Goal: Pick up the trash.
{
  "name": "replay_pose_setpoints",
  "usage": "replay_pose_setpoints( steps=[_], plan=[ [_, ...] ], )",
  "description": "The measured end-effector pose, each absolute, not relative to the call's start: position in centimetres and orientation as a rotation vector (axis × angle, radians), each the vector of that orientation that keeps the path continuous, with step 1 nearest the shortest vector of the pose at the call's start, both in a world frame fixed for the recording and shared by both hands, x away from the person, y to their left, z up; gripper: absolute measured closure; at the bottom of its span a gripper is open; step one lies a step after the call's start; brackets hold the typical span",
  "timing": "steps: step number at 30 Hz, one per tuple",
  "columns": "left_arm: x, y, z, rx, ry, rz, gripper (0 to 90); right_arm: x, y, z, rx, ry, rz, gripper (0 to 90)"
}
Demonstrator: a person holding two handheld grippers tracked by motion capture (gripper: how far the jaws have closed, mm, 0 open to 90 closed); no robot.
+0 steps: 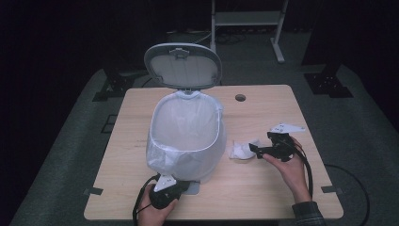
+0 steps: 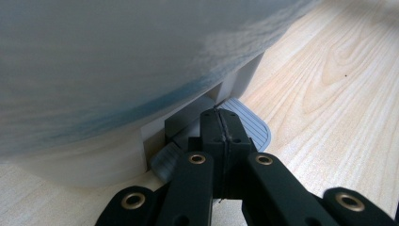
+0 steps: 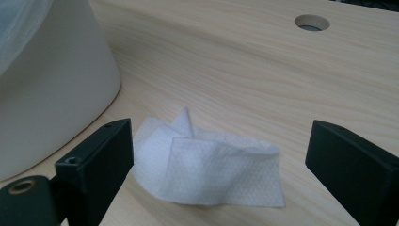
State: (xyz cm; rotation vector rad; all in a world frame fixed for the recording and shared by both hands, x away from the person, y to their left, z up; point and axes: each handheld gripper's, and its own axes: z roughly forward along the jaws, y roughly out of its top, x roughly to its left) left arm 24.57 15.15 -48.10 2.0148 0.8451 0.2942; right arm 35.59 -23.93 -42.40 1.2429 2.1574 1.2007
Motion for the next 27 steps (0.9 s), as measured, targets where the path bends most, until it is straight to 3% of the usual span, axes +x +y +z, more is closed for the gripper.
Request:
replay_pose_setpoints(
  steps=[27],
  plan=[
    [24.5,15.1,-48.1,2.013,0.849,0.293,90.0,38.2,-21.1,-45.3,1.287,2.21,1.13,6.9]
  ],
)
